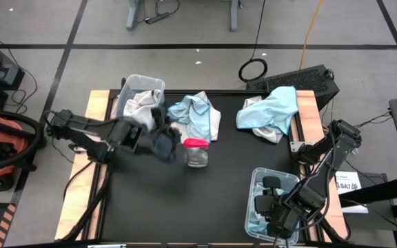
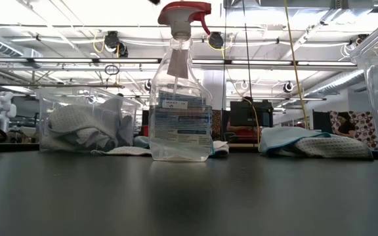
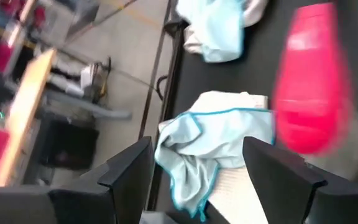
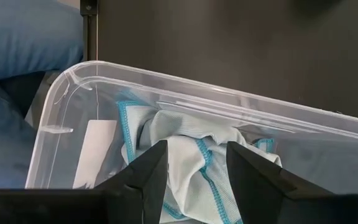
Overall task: Sort microfiber towel by color & place in baskets
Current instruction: Put the left light blue towel into the right transparent bin
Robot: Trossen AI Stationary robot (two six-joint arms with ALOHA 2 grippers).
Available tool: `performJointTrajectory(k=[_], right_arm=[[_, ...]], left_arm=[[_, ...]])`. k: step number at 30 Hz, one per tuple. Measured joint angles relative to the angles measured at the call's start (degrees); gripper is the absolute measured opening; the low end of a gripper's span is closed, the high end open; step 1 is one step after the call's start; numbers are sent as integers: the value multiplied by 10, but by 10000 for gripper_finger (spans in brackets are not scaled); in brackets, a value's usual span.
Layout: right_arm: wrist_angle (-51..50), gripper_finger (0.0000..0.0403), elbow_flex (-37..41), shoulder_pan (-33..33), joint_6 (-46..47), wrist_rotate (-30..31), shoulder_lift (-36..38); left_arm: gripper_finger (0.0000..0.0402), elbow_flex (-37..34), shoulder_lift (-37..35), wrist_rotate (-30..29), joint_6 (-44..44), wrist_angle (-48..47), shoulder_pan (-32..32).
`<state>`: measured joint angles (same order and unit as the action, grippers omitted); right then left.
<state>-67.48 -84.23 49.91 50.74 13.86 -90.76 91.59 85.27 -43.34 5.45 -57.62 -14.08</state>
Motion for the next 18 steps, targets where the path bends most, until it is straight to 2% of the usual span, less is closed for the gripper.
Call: performJointTrajectory(k=[8,18], right_arm=[[16,155,0,0,1,16,0],[39,155,0,1,-3,43,0]], left_arm=[[251,0,-5,146,-5,71,171],[209,0,28,300,-37,104,368]])
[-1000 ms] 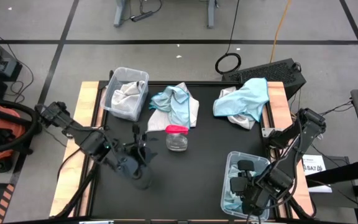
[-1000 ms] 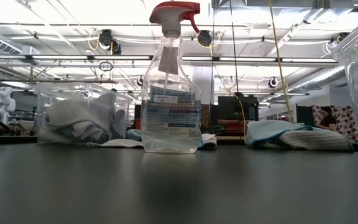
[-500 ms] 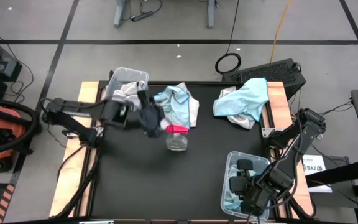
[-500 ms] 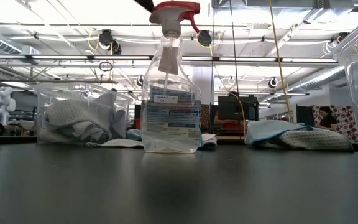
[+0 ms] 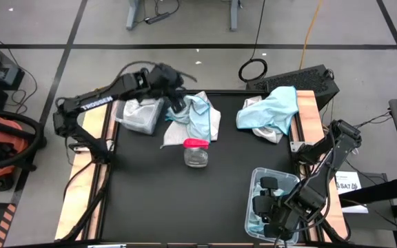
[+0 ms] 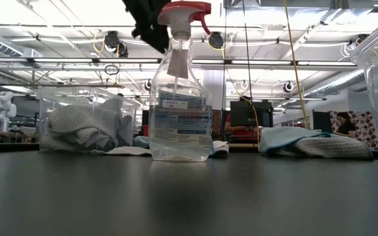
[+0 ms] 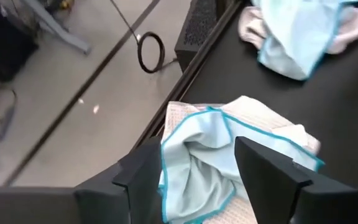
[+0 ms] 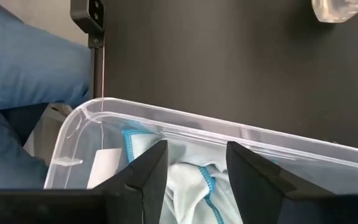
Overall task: Sort microfiber towel by color & place in baskets
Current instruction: Put the left light blue towel into the right transparent bin
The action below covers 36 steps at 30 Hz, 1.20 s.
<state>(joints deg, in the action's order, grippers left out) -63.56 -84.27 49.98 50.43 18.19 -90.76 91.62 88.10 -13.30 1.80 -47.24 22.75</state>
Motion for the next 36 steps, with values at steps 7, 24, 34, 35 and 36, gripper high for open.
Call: performJointTrajectory(k=[7,24,34,35,36], right_arm=[[6,155,0,0,-1,17,0],[8,155,0,59,17,71,0],[8,155,0,87,20,104,0],[8,155,0,89,20,104,0],[8,155,0,90,20,104,0]], left_arm=[[203,0,63,66,0,17,82],[245,0,170,178,38,95,174],[265,0,253,216,72,97,178],[265,0,258,230,77,97,178],[265,0,263,242,80,95,178]])
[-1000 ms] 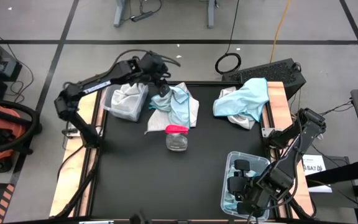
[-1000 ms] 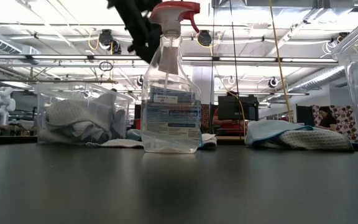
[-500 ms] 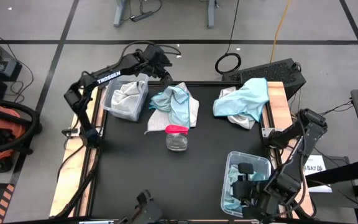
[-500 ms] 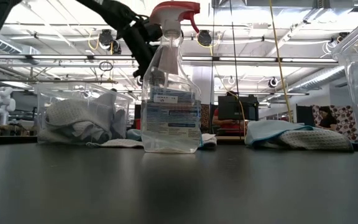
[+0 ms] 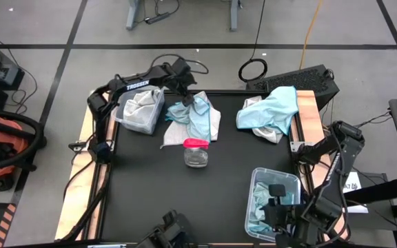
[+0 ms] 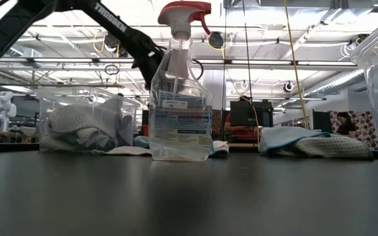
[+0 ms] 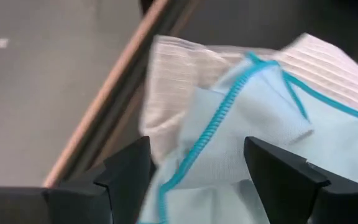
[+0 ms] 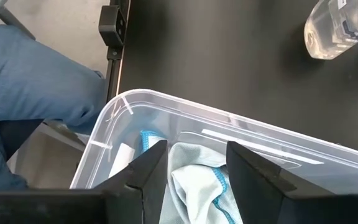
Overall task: Sort microfiber towel by color & place in baskets
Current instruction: Put the left light blue towel into the right transparent bin
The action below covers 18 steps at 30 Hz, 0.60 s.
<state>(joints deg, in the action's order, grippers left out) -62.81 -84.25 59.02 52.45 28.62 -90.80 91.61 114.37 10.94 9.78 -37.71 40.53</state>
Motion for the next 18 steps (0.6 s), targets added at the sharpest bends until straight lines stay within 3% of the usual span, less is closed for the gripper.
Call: performJointTrajectory(k=[4,11,18], right_arm=[[0,155,0,4,0,1,0],[-2,155,8,4,-10,28,0],[-3,155,47,4,7,15,-1]], left_arm=[[265,0,14,34,14,-4,-1],[264,0,24,40,27,-9,-2],[264,10,9,67,31,-13,-1]])
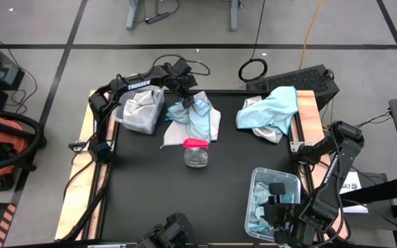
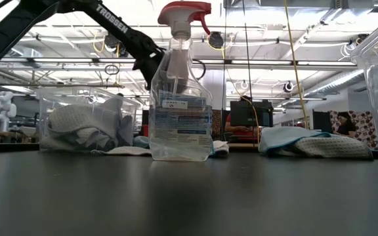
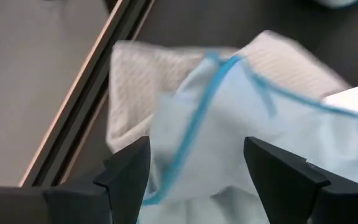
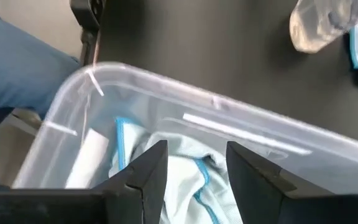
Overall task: Sort microfiber towel by color & place in baskets
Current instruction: Put the left light blue towel into the right transparent bin
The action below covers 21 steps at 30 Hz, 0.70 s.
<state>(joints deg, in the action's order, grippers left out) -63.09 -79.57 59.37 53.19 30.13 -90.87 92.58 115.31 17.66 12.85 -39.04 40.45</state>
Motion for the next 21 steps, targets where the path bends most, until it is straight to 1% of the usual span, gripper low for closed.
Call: performJointTrajectory(k=[4,8,10,12,13,18,19,21], right_arm=[[4,155,4,0,10,-4,0],[19,155,5,0,0,-4,0],[22,155,5,0,-6,-4,0],[23,155,5,0,-11,-4,0],[23,155,5,0,-13,-4,0],[23,155,5,0,-18,-1,0],[23,155,5,0,-17,-1,0],[23,155,5,0,-16,-1,0]], left_arm=[[264,16,-2,46,10,-26,-1],[264,16,-2,47,55,-76,-8],[264,16,-2,21,73,-94,-13],[264,14,-2,-21,81,-86,-18],[264,12,-2,-30,85,-81,-20],[264,7,4,-25,100,-69,-35],[264,7,9,-33,102,-66,-40],[264,6,20,-72,102,-57,-48]])
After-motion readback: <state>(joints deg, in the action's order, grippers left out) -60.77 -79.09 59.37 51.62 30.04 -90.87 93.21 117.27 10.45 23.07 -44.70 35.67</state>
